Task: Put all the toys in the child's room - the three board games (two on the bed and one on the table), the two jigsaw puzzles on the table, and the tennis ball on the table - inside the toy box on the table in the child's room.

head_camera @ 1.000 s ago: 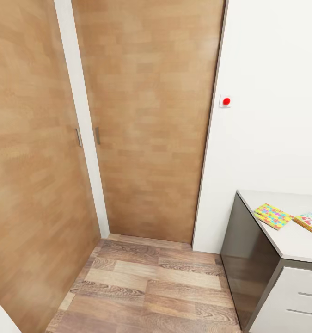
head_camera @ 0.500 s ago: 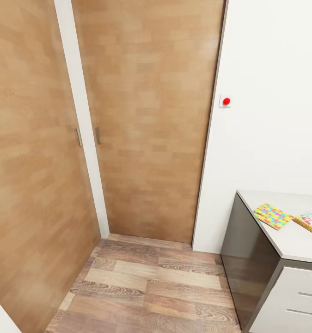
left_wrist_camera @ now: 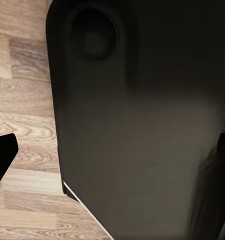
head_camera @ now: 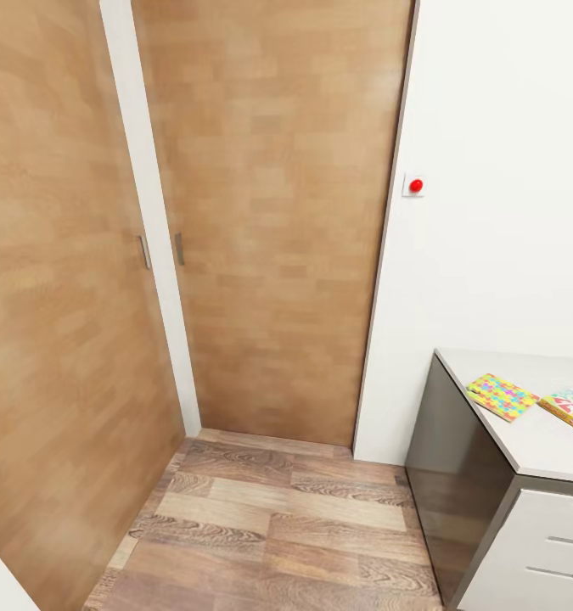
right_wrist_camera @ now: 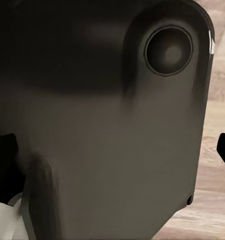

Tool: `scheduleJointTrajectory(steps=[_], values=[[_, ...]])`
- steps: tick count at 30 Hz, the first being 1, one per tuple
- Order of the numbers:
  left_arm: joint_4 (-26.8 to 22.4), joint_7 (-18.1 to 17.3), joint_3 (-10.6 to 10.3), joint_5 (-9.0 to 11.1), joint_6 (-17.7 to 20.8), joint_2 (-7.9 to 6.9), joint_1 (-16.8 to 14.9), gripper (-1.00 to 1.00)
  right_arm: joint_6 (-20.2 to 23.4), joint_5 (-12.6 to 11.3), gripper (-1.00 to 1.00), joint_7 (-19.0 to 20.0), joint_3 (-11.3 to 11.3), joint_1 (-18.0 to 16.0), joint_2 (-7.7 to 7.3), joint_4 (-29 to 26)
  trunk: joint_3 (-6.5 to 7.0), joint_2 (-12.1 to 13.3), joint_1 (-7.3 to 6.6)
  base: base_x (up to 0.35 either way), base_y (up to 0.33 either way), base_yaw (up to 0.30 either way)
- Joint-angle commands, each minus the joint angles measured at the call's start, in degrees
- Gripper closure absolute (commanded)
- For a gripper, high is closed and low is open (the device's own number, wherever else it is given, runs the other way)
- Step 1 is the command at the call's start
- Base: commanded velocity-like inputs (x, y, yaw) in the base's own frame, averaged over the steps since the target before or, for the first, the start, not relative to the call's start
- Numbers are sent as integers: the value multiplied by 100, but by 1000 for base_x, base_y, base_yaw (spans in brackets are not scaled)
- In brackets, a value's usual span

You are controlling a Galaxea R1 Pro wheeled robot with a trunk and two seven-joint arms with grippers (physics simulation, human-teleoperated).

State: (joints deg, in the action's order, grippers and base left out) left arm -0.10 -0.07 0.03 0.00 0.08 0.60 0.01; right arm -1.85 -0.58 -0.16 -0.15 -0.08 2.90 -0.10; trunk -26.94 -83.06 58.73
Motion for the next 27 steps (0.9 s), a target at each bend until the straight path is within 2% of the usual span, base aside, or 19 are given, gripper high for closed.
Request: scheduleJointTrajectory(steps=[1,9,14,27], values=[[-1,-1,2,0,1,0,-1,-100,-50,-8,-100,-2,-4,-1,-7,1,-4,-2,0,0,0,0],[0,0,-10,0,1,1,-1,-100,-575,-24,-100,1,0,-1,-19,1,-4,-2,0,0,0,-30],[0,-1,-11,0,1,0,-1,-100,-727,-36,-100,-1,-29,-1,25,1,-4,-2,0,0,0,-218],[0,-1,-11,0,1,1,-1,-100,-949,-52,-100,0,-31,-1,-2,1,-30,-2,0,0,0,-247]])
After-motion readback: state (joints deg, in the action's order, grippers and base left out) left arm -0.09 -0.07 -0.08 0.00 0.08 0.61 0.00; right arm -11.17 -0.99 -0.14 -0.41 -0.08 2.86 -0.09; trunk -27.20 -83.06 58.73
